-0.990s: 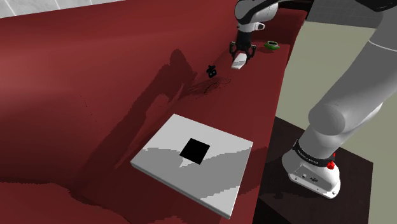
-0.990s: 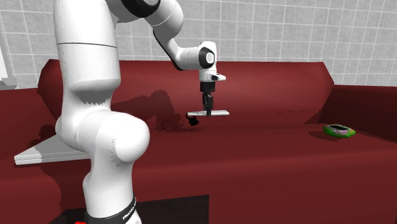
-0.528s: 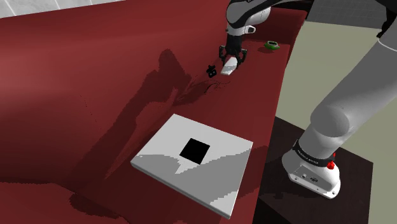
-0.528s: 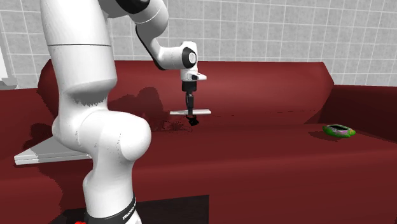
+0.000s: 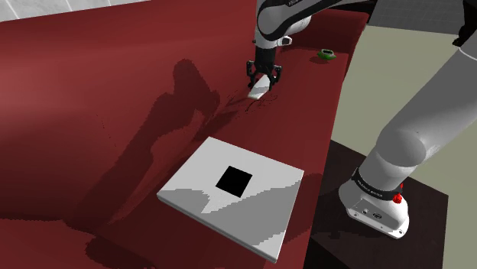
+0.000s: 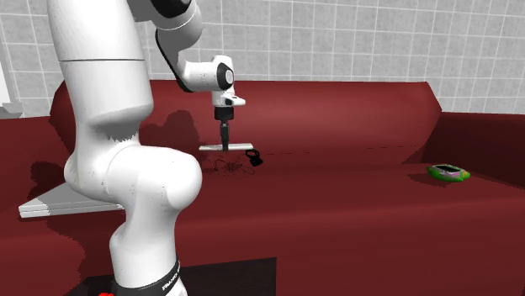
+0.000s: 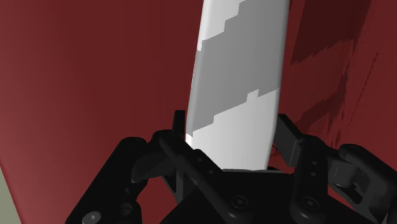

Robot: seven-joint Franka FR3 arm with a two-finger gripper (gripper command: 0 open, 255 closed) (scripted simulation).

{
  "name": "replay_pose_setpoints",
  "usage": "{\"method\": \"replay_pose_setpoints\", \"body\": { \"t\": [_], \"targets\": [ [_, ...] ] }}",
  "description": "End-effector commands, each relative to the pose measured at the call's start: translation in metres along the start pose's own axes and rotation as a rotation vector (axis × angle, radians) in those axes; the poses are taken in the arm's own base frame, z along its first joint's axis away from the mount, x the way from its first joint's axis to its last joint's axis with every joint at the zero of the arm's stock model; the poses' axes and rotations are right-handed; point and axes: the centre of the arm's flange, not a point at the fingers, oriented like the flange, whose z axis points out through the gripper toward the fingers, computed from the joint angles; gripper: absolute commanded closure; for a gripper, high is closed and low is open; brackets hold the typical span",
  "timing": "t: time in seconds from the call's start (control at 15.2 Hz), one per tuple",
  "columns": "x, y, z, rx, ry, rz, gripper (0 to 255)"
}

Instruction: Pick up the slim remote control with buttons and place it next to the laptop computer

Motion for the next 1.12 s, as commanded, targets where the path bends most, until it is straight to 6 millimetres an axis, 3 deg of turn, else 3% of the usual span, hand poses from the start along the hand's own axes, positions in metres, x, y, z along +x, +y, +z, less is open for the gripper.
{"method": "replay_pose_setpoints", "body": {
  "t": [0.0,0.73,1.06],
  "targets": [
    [-0.026,-0.007,0.000,0.000,0.000,0.001,255],
    [-0.163,-0.052,-0.001,0.000,0.000,0.001,255],
    [-0.163,-0.052,0.026,0.000,0.000,0.001,255]
  ]
}}
